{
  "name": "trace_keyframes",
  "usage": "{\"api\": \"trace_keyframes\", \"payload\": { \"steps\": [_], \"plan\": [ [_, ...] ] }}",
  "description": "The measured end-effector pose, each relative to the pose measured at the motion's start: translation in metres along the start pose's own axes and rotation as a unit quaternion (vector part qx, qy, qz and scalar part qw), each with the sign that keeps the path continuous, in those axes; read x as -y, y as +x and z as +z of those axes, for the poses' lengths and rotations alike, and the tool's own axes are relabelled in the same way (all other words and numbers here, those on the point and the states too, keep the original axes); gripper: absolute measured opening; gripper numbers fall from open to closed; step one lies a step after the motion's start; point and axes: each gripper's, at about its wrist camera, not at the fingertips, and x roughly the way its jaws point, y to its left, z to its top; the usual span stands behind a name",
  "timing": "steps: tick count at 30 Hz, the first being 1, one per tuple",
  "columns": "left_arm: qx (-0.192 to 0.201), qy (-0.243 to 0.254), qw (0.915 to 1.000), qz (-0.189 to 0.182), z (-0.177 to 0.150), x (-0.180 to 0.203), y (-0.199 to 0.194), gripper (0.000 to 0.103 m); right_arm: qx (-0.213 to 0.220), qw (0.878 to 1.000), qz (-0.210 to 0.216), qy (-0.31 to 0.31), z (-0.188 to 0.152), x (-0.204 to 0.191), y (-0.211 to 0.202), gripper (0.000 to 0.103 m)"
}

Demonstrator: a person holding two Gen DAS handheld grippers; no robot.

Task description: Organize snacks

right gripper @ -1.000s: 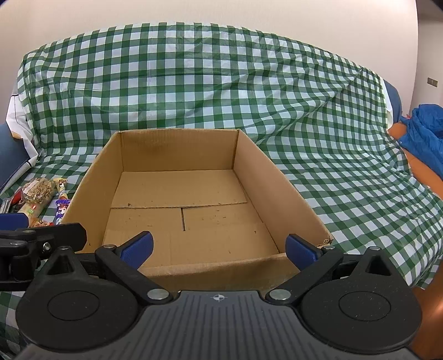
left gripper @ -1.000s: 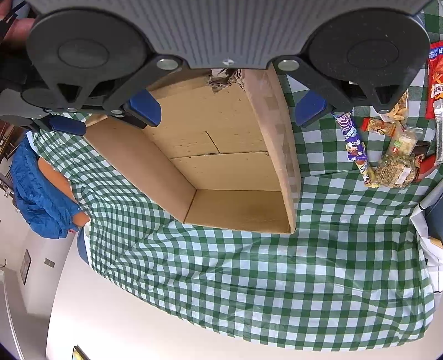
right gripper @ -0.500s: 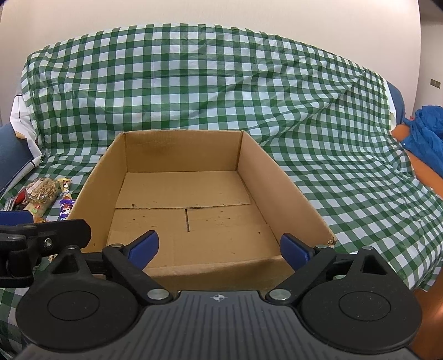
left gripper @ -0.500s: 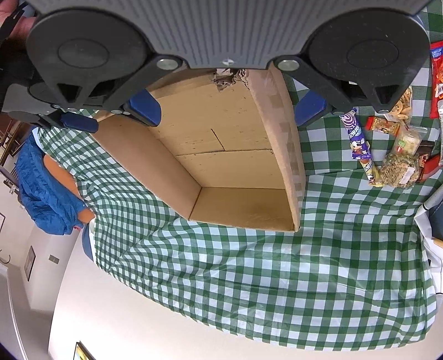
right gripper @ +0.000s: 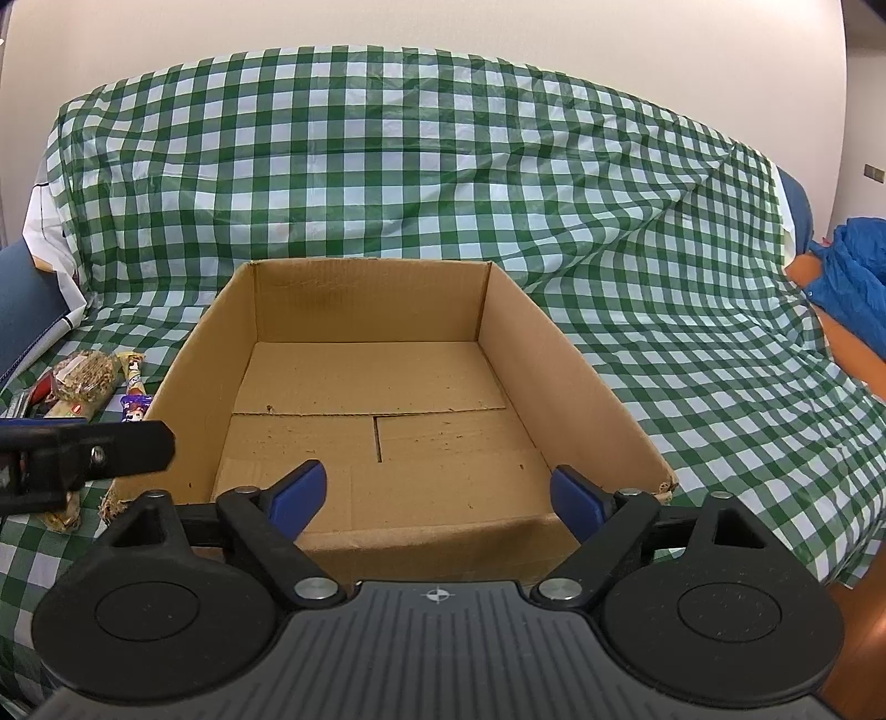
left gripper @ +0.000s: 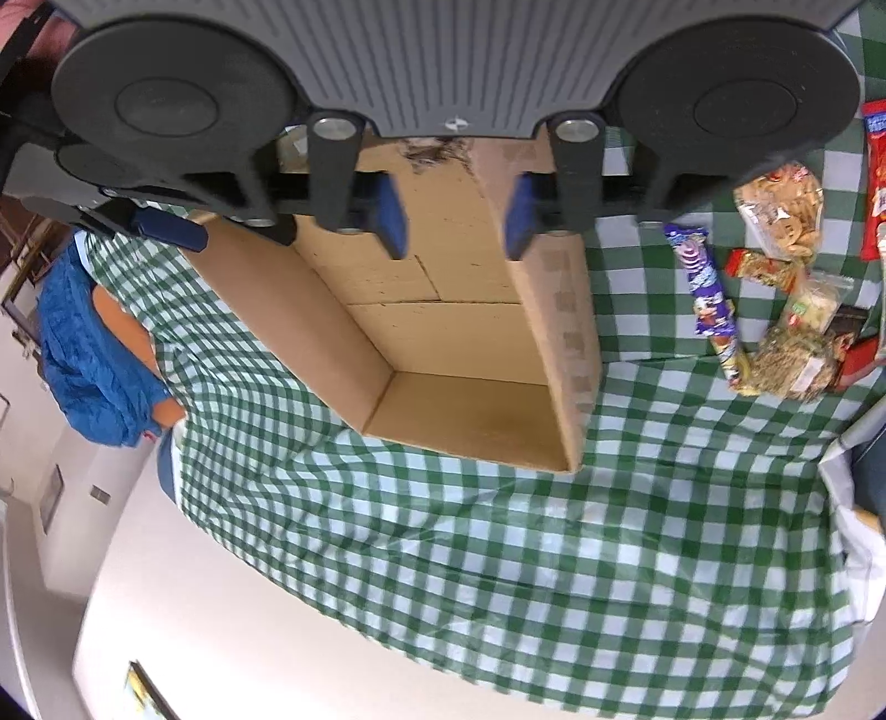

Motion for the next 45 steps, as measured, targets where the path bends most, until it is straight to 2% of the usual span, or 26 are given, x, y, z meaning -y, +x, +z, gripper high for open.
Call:
{"api": "trace_keyframes", "payload": {
  "steps": [2,6,8,10,13,16,20,23,25,28,35,39,41,45],
  "plan": [
    [-0.005,-0.024,0.9997,-0.005,0.006,-0.011,-0.004,0.026,-0.003,1.0,0.005,-0.002,0.003,-0.002,0.0,0.073],
    [-0.026,-0.096,0.9948,-0.024,0.028,-0.049,-0.015,0.026,0.009,1.0,0.014,0.001,0.011,-0.014,-0.003,0.07],
    [-0.031,-0.119,0.9921,-0.027,0.044,-0.073,-0.02,0.026,0.016,0.999,0.031,0.014,0.015,-0.023,-0.007,0.07],
    [-0.027,-0.12,0.9924,-0.005,0.058,-0.099,-0.026,0.026,0.025,0.998,0.052,0.023,0.02,-0.034,-0.014,0.07],
    [-0.02,-0.129,0.9904,0.045,0.065,-0.141,-0.032,0.026,0.037,0.996,0.079,0.019,0.03,-0.056,-0.023,0.07],
    [-0.027,-0.185,0.9786,0.087,0.046,-0.185,-0.033,0.026,0.042,0.994,0.097,-0.008,0.035,-0.083,-0.024,0.07],
    [-0.042,-0.233,0.9639,0.123,0.007,-0.221,-0.029,0.026,0.046,0.991,0.126,-0.031,0.041,-0.114,-0.021,0.07],
    [-0.037,-0.233,0.9602,0.149,0.002,-0.229,-0.029,0.03,0.042,0.987,0.147,-0.044,0.041,-0.139,-0.019,0.07],
    [-0.039,-0.232,0.9598,0.153,0.001,-0.235,-0.029,0.034,0.038,0.985,0.155,-0.06,0.038,-0.158,-0.015,0.07],
    [-0.051,-0.233,0.9577,0.161,-0.001,-0.239,-0.025,0.034,0.023,0.983,0.167,-0.076,0.033,-0.182,-0.008,0.071],
    [-0.076,-0.268,0.9437,0.178,-0.013,-0.259,-0.022,0.044,-0.023,0.98,0.165,-0.112,0.02,-0.226,0.03,0.074],
    [-0.077,-0.269,0.944,0.175,-0.013,-0.263,-0.025,0.045,-0.056,0.975,0.165,-0.135,0.011,-0.246,0.054,0.079],
    [-0.077,-0.268,0.9439,0.176,-0.014,-0.264,-0.026,0.047,-0.079,0.971,0.173,-0.144,0.006,-0.255,0.065,0.085],
    [-0.076,-0.274,0.9431,0.172,-0.016,-0.266,-0.03,0.048,-0.089,0.967,0.176,-0.16,-0.004,-0.271,0.078,0.088]
  ]
}}
